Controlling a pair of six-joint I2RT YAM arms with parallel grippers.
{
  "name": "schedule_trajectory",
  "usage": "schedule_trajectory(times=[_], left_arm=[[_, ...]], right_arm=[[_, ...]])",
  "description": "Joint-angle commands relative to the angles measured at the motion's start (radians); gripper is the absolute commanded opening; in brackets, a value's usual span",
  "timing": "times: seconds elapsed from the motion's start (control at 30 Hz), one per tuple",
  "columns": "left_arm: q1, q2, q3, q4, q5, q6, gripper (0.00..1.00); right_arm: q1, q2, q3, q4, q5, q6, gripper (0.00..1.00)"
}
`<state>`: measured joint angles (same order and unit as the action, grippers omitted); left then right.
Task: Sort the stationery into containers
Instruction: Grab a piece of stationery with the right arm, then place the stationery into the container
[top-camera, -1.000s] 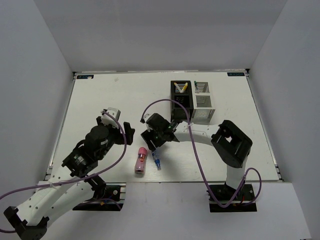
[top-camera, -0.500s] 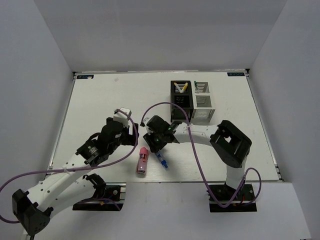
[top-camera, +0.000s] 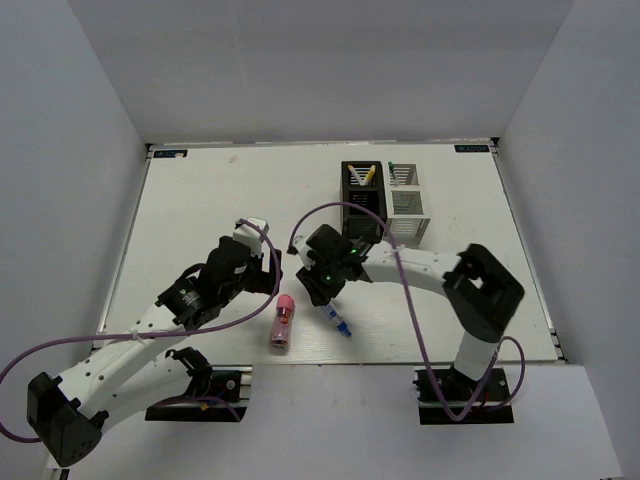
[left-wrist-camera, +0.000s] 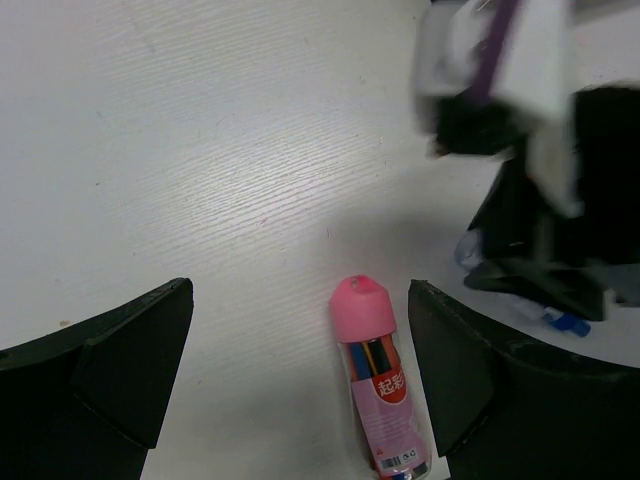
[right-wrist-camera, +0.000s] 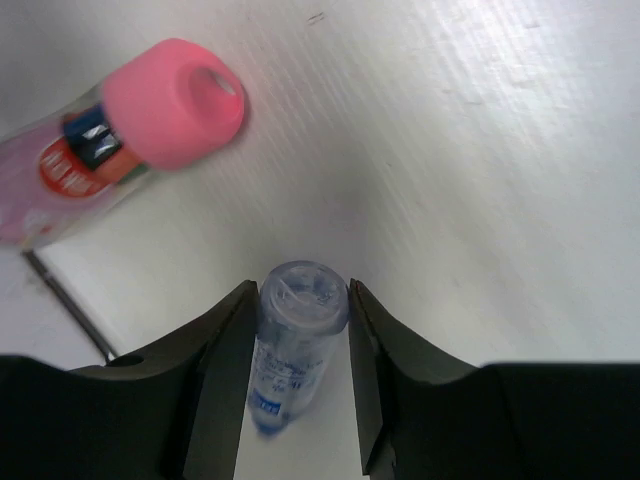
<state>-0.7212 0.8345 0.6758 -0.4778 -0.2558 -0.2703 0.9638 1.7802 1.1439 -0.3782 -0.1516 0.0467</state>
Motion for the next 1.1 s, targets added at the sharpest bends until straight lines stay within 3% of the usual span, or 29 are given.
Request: schedule_trajectory(times=[0.0, 0.3, 0.43, 0.67, 1.07], left_arm=[[0.003, 0.029, -0.009, 0.013, 0.030, -0.001, 0.99], [0.003, 0.106, 0.010, -0.005, 0.072, -0.010, 0.99], [0.003, 0.097, 0.010, -0.005, 0.072, -0.010, 0.99], [0.003, 0.097, 0.010, -0.005, 0.081, -0.010, 0.99], [0.003, 0.107, 0.010, 0.004, 0.119, -0.001, 0.99]], right_arm=[[-0.045, -0.237, -0.018, 0.010, -0.042, -0.097, 0.00], [-0.230, -0.596, -0.097, 0.168, 0.048, -0.254, 0.00], [-0.330, -0.665, -0.169, 0.360, 0.122, -0.306, 0.00], [-0.515, -0.627, -0.204, 0.652, 0.193, -0.344, 0.00], [-0.729, -0.453, -0.062, 0.671, 0.023, -0.234, 0.00]])
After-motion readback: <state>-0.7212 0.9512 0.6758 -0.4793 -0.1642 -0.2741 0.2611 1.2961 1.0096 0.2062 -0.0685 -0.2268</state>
